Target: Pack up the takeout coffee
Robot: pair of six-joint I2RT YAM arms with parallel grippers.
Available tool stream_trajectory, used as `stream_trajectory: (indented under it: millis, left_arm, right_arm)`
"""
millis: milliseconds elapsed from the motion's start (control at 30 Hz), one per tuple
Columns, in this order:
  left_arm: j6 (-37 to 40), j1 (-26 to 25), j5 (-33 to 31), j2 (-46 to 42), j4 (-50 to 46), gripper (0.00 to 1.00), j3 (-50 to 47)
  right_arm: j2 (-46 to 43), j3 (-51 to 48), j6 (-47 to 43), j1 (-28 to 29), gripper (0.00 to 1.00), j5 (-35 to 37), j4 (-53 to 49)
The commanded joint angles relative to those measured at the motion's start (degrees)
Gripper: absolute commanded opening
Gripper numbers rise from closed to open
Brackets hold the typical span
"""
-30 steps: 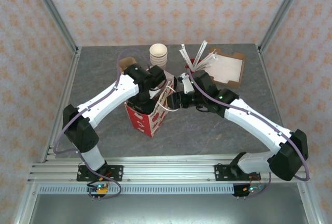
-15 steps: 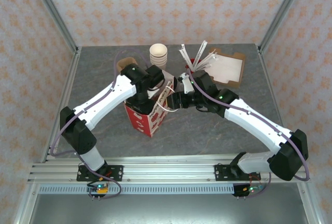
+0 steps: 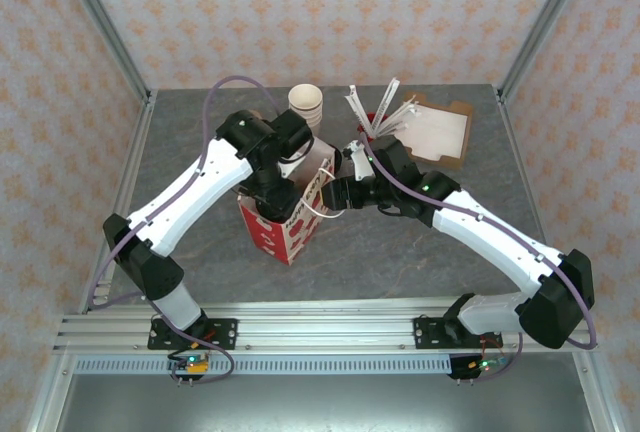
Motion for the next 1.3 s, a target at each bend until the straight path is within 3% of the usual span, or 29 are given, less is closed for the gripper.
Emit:
stream_trajectory:
  millis: [0,967,1133,1267]
  left_arm:
    - [0.8,0.4,-2.4,-2.3,-3.1,0.35,2.8]
    - [2.4,0.4,-5.5,-5.8,-3.2,0.35,14.7]
    - [2.9,0.4,-3.4,-6.5,-1.7,0.35,18.4]
    - [3.0,0.5,-5.9,-7.1,-1.3,0.35,21.8]
  right_arm:
    - [-0.6,2.3,-0.9,0.4,0.67,2.4,-0.4]
    - [-2.1,9.0,-3.6,0.5,0.68,10.1,-5.7]
    - [-1.8,10.9,-3.9,0.4,0.68,11.0,-6.7]
    - [-1.7,11.1,-3.7,0.4,0.68,11.3,-6.7]
